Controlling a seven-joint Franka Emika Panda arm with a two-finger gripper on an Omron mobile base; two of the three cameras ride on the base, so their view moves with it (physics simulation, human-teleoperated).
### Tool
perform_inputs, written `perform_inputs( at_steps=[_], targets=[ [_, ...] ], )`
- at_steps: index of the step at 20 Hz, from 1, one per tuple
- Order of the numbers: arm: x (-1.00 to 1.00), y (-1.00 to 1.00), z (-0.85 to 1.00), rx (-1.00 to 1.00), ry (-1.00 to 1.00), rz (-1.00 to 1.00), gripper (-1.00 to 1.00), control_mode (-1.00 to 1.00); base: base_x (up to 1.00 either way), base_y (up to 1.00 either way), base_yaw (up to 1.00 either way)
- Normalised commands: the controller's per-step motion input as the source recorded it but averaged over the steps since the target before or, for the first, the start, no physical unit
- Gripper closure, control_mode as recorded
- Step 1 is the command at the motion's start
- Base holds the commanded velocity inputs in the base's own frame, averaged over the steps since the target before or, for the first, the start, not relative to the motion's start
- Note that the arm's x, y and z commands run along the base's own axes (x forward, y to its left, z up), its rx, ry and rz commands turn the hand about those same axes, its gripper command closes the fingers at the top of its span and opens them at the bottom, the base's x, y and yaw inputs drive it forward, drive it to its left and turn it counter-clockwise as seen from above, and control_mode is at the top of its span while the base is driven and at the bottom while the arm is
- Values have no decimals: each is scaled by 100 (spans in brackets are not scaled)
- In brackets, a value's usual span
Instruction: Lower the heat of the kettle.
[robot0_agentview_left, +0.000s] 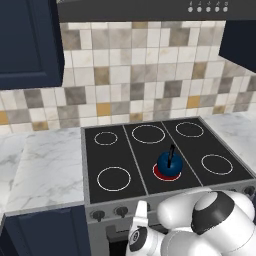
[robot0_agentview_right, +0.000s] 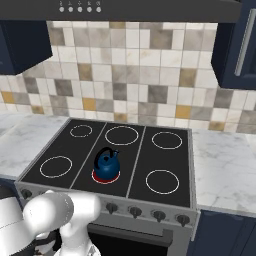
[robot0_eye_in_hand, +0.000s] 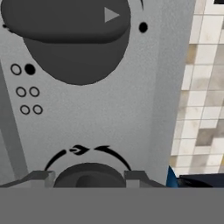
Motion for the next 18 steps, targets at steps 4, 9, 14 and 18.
perform_inputs(
  at_steps=[4,9,14,18],
  targets=[
    [0,-44,0,0,-3,0,100,-100,0,0,0],
    [0,-50,0,1,0,0,100,-100,0,0,0],
    [4,-66,0,21,0,-5,100,-100,0,0,0],
    [28,-74,0,32,0,-2,100,-100,0,0,0]
  ],
)
